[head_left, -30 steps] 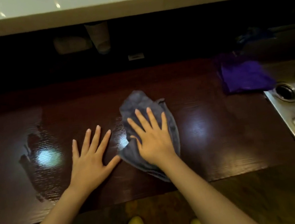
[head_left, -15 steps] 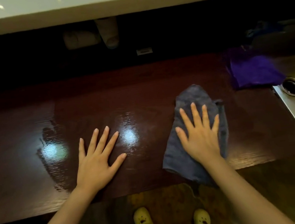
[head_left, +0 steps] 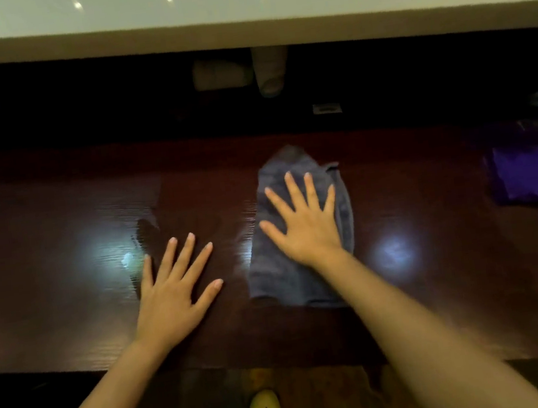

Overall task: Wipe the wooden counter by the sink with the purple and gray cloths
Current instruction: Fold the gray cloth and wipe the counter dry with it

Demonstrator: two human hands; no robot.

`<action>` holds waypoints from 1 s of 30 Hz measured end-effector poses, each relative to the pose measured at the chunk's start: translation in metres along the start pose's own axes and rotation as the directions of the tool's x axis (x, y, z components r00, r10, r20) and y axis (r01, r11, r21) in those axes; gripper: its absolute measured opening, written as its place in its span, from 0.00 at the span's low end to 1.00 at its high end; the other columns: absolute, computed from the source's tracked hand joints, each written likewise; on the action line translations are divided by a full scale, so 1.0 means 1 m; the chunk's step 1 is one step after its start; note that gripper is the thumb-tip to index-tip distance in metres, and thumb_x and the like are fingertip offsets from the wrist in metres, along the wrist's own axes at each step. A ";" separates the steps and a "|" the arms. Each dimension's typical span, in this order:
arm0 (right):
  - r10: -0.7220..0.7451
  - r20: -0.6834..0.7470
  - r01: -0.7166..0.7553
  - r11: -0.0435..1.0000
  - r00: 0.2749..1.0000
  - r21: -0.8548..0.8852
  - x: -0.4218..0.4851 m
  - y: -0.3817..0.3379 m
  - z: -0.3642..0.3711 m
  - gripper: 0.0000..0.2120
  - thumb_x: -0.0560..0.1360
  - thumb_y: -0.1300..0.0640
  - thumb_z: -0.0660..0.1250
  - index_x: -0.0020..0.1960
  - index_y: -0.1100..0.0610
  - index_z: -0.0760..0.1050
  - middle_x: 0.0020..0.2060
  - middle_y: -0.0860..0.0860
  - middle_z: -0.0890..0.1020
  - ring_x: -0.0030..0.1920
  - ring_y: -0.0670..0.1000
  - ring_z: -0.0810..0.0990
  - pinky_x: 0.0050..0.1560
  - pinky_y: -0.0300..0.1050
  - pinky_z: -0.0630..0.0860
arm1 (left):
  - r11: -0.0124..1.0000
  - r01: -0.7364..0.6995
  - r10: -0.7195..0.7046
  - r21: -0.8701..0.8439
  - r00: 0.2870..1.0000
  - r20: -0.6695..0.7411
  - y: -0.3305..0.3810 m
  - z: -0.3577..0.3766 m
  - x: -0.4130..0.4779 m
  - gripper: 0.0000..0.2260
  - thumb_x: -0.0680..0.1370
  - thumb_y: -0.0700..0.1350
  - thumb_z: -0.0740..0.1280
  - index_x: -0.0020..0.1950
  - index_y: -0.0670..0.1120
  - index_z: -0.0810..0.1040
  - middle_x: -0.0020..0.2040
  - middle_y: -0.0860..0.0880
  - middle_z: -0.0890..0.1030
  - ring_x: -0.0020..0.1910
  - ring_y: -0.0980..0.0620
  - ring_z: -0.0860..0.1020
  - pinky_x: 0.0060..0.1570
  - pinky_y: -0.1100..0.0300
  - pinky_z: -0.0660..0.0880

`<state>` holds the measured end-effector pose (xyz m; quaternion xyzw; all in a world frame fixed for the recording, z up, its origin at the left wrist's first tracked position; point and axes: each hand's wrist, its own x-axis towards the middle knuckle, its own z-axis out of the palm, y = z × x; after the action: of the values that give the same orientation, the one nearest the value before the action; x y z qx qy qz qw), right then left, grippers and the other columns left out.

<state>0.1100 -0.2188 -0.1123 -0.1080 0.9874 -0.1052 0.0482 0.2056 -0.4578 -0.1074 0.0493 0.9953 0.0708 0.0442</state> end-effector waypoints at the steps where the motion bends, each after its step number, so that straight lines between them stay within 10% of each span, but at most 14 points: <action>1: -0.003 0.007 0.003 1.000 1.000 -0.003 0.023 0.002 -0.003 0.31 0.74 0.33 0.49 0.74 0.40 0.49 0.77 0.50 0.45 0.76 0.59 0.38 0.69 0.70 0.36 | 1.000 -0.006 0.006 0.008 1.000 -0.005 -0.001 0.000 -0.001 0.29 0.74 0.69 0.41 0.74 0.61 0.53 0.77 0.54 0.53 0.76 0.51 0.47 0.72 0.40 0.47; 8: -0.017 0.010 0.017 0.997 1.000 -0.077 0.097 -0.009 -0.007 0.29 0.76 0.35 0.49 0.75 0.42 0.50 0.77 0.53 0.46 0.76 0.61 0.41 0.69 0.70 0.38 | 0.999 -0.024 0.025 0.027 0.999 -0.046 -0.003 0.002 -0.001 0.28 0.75 0.67 0.45 0.74 0.61 0.54 0.76 0.54 0.55 0.76 0.52 0.48 0.72 0.40 0.48; 20: -0.300 0.010 0.300 0.954 0.954 -0.028 -0.116 -0.024 0.015 0.28 0.76 0.37 0.52 0.74 0.41 0.53 0.76 0.46 0.52 0.77 0.54 0.45 0.72 0.64 0.44 | 0.999 -0.034 0.036 0.041 0.998 -0.055 -0.003 0.005 -0.001 0.28 0.75 0.67 0.45 0.74 0.59 0.55 0.76 0.52 0.56 0.76 0.50 0.49 0.72 0.39 0.47; 30: 0.036 0.009 -0.036 0.999 0.999 -0.006 0.086 -0.006 -0.006 0.30 0.75 0.35 0.50 0.74 0.41 0.50 0.77 0.49 0.48 0.76 0.58 0.41 0.70 0.68 0.38 | 0.999 -0.024 0.025 0.025 0.998 -0.049 -0.003 0.003 -0.001 0.28 0.75 0.68 0.44 0.74 0.61 0.54 0.77 0.54 0.54 0.76 0.51 0.47 0.72 0.39 0.48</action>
<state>0.0264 -0.2421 -0.1113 -0.0907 0.9893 -0.1010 0.0542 0.2062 -0.4602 -0.1110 0.0601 0.9962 0.0602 0.0181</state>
